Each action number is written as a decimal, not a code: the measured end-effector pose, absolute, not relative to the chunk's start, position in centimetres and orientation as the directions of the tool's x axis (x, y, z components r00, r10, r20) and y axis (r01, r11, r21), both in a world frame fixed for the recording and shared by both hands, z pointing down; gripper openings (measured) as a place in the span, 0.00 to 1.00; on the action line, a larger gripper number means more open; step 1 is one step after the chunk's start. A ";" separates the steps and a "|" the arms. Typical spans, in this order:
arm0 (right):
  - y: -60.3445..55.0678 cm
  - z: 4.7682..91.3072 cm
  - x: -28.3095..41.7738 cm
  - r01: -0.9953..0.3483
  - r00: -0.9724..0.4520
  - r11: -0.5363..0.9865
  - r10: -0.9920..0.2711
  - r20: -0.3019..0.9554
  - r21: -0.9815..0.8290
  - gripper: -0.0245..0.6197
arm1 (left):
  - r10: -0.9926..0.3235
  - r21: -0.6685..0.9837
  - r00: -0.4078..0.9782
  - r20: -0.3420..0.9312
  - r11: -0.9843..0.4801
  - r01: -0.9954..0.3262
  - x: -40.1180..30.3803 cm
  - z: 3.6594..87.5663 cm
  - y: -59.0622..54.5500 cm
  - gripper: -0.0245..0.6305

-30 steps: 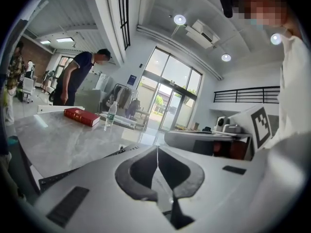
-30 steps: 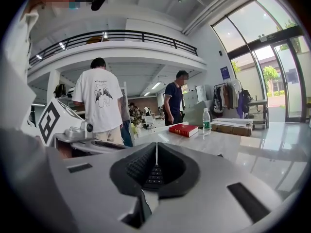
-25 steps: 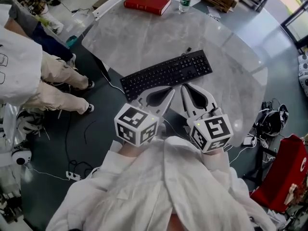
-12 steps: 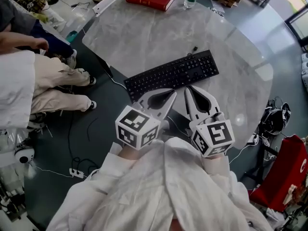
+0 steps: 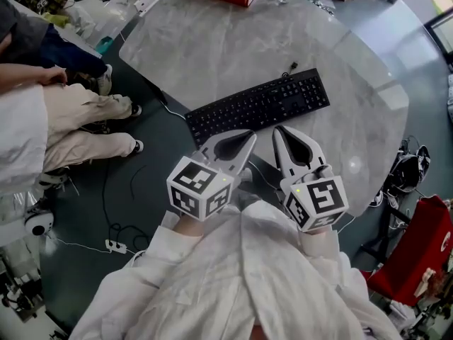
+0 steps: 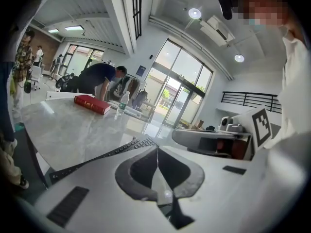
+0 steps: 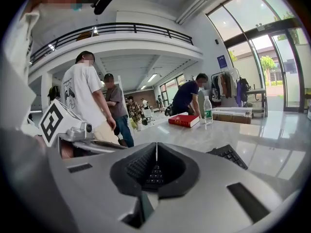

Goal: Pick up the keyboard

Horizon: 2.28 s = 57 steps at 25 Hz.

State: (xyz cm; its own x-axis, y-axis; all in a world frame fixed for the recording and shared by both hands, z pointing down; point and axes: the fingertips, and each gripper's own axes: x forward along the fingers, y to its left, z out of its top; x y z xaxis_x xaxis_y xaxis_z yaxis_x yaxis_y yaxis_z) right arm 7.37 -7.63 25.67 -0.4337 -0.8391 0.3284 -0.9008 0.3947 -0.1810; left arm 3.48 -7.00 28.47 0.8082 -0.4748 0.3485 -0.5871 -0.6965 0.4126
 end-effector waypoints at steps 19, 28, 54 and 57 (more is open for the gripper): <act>-7.7 31.2 2.7 -0.847 -0.531 0.468 -0.731 0.428 -0.250 0.09 | -0.489 0.522 0.782 0.387 -0.583 -0.623 1.1 33.7 -6.0 0.06; -7.7 33.6 0.9 -0.824 -0.566 0.494 -0.683 0.462 -0.279 0.09 | -0.506 0.525 0.758 0.412 -0.548 -0.651 -2.1 35.6 -6.3 0.06; -7.7 38.9 -2.4 -0.772 -0.624 0.551 -0.561 0.544 -0.318 0.09 | -0.558 0.524 0.612 0.560 -0.333 -0.784 -8.1 42.4 -6.5 0.28; -7.8 39.1 -2.0 -0.770 -0.626 0.551 -0.556 0.547 -0.322 0.09 | -0.563 0.519 0.595 0.574 -0.312 -0.796 -8.1 42.9 -6.8 0.34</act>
State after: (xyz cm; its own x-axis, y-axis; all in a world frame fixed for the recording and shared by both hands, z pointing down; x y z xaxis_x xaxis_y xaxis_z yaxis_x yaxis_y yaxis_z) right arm -2.00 -7.79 39.11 -0.6264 -0.5558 0.5466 -0.7699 0.5509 -0.3222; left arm -8.08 -6.79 42.86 0.5947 -0.5631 0.5739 -0.7959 -0.3118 0.5189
